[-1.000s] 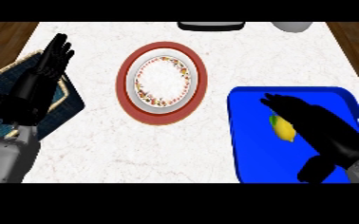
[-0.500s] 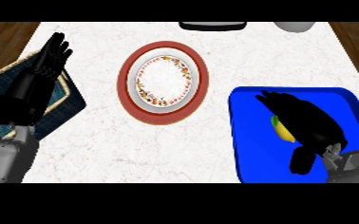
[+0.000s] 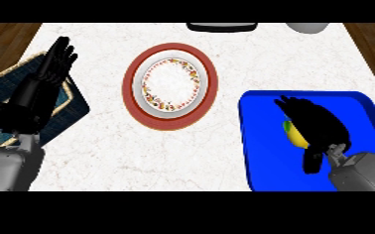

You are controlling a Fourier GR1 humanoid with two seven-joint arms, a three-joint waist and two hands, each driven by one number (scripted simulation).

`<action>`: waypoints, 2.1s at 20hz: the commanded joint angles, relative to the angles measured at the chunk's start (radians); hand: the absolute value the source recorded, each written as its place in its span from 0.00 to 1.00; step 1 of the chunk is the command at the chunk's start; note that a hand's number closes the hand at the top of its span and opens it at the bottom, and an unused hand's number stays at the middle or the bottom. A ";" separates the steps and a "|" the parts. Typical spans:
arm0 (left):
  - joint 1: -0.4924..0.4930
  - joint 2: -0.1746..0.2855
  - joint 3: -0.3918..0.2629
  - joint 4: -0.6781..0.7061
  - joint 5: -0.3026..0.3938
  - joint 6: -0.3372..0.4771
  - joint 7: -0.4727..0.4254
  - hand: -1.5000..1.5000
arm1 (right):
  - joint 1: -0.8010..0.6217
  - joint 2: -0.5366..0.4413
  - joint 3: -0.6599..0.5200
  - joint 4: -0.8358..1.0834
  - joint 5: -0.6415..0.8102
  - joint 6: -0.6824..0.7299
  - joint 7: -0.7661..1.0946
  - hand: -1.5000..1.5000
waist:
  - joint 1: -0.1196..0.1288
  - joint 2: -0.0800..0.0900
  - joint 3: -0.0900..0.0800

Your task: Pick the lemon from the tray and place it in the plate

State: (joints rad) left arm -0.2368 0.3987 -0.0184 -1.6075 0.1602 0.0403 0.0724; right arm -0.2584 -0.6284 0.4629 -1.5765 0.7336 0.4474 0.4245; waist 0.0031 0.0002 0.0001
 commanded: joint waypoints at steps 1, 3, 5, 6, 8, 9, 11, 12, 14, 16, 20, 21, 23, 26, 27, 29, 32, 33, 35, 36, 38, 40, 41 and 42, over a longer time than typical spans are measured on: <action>-0.045 -0.019 0.032 0.021 -0.004 -0.034 0.016 0.50 | -0.021 0.089 -0.016 0.054 0.066 0.036 0.011 0.00 | -0.002 0.000 0.000; -0.052 -0.015 0.038 0.010 -0.005 -0.033 0.062 0.50 | -0.018 0.028 -0.050 0.128 0.065 0.035 -0.109 0.00 | -0.001 0.001 0.000; 0.000 -0.034 0.022 -0.016 -0.036 -0.026 0.020 0.50 | -0.039 0.144 0.015 0.232 0.147 -0.045 -0.080 0.00 | 0.005 0.001 0.000; 0.001 -0.050 0.016 -0.034 -0.038 -0.023 0.041 0.50 | -0.028 0.120 -0.024 0.266 0.134 -0.040 -0.135 0.00 | 0.003 0.001 0.000; 0.000 -0.041 0.044 -0.045 -0.031 -0.046 0.051 0.50 | -0.072 0.102 -0.080 0.293 0.121 0.011 -0.194 0.00 | 0.003 0.000 0.000; 0.008 -0.029 0.069 -0.061 -0.006 -0.071 0.066 0.50 | 0.009 0.097 -0.066 0.252 0.153 -0.044 -0.198 0.00 | 0.000 -0.001 0.000; -0.028 -0.071 0.050 -0.001 -0.058 -0.055 0.040 0.50 | -0.016 0.144 -0.078 0.249 0.198 0.004 -0.138 0.00 | -0.003 0.000 0.000; -0.024 -0.054 0.073 0.021 -0.068 -0.057 0.013 0.50 | -0.050 0.174 -0.070 0.312 0.221 -0.022 -0.140 0.00 | -0.001 0.001 0.000; -0.064 -0.106 0.030 0.039 -0.094 -0.020 0.035 0.50 | -0.022 0.139 -0.076 0.364 0.241 -0.057 -0.196 0.00 | -0.003 0.001 0.000; -0.036 -0.061 0.097 0.036 -0.049 -0.085 0.007 0.50 | -0.025 0.125 -0.080 0.345 0.287 -0.059 -0.208 0.00 | -0.002 0.000 0.000; -0.014 -0.085 0.069 0.042 -0.071 -0.081 -0.026 0.50 | -0.073 0.151 -0.115 0.404 0.277 -0.249 -0.348 1.00 | 0.004 0.003 0.001; -0.052 -0.073 0.078 0.002 -0.070 -0.060 0.052 0.50 | 0.005 0.179 -0.080 0.352 0.318 -0.315 -0.310 1.00 | -0.002 0.000 0.001; -0.033 -0.069 0.080 0.002 -0.055 -0.091 0.044 0.50 | -0.058 0.210 -0.092 0.430 0.355 -0.380 -0.322 1.00 | 0.005 0.002 0.001; 0.022 -0.089 0.064 -0.043 -0.076 -0.076 0.023 0.50 | -0.043 0.138 -0.259 0.455 0.261 -0.366 -0.301 1.00 | 0.003 0.000 0.001; -0.011 -0.085 0.062 -0.090 -0.081 -0.048 0.106 0.50 | -0.046 0.112 -0.303 0.483 0.230 -0.338 -0.296 1.00 | 0.004 -0.001 0.001; 0.004 -0.079 0.084 -0.012 -0.053 -0.093 0.021 0.50 | -0.060 0.116 -0.395 0.571 0.186 -0.383 -0.265 1.00 | 0.005 0.006 0.001; 0.030 -0.090 0.067 -0.023 -0.094 -0.080 0.017 0.50 | -0.045 0.096 -0.407 0.540 0.229 -0.486 -0.296 1.00 | -0.001 0.001 0.000; -0.017 -0.081 0.075 -0.068 -0.065 -0.079 0.110 0.50 | -0.122 0.076 -0.432 0.553 0.215 -0.438 -0.294 1.00 | 0.003 0.000 0.001; -0.055 -0.084 0.097 0.028 -0.081 -0.087 0.042 0.50 | -0.042 0.093 -0.416 0.408 0.222 -0.449 -0.274 1.00 | -0.011 -0.001 0.000; -0.023 -0.083 0.086 -0.008 -0.078 -0.104 0.044 0.50 | -0.057 0.096 -0.441 0.424 0.209 -0.473 -0.289 1.00 | -0.006 -0.001 0.000; -0.029 -0.092 0.093 0.020 -0.096 -0.092 0.020 0.50 | -0.073 0.098 -0.438 0.362 0.176 -0.415 -0.326 1.00 | -0.007 -0.001 0.000; -0.050 -0.087 0.105 0.059 -0.095 -0.096 0.008 0.50 | -0.062 0.140 -0.434 0.297 0.132 -0.410 -0.342 1.00 | -0.012 -0.001 -0.001; -0.038 -0.095 0.091 0.003 -0.088 -0.091 0.052 0.50 | -0.059 0.129 -0.447 0.224 0.105 -0.377 -0.332 1.00 | -0.013 -0.004 -0.001; 0.024 -0.091 0.098 -0.042 -0.069 -0.102 0.050 0.50 | -0.069 0.116 -0.467 0.200 0.068 -0.391 -0.385 1.00 | -0.008 -0.008 -0.001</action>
State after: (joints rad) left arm -0.2590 0.3115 0.0760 -1.6126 0.0793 -0.0522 0.1178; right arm -0.3233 -0.5096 0.0285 -1.2613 0.8764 0.0395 0.0957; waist -0.0053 -0.0030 -0.0004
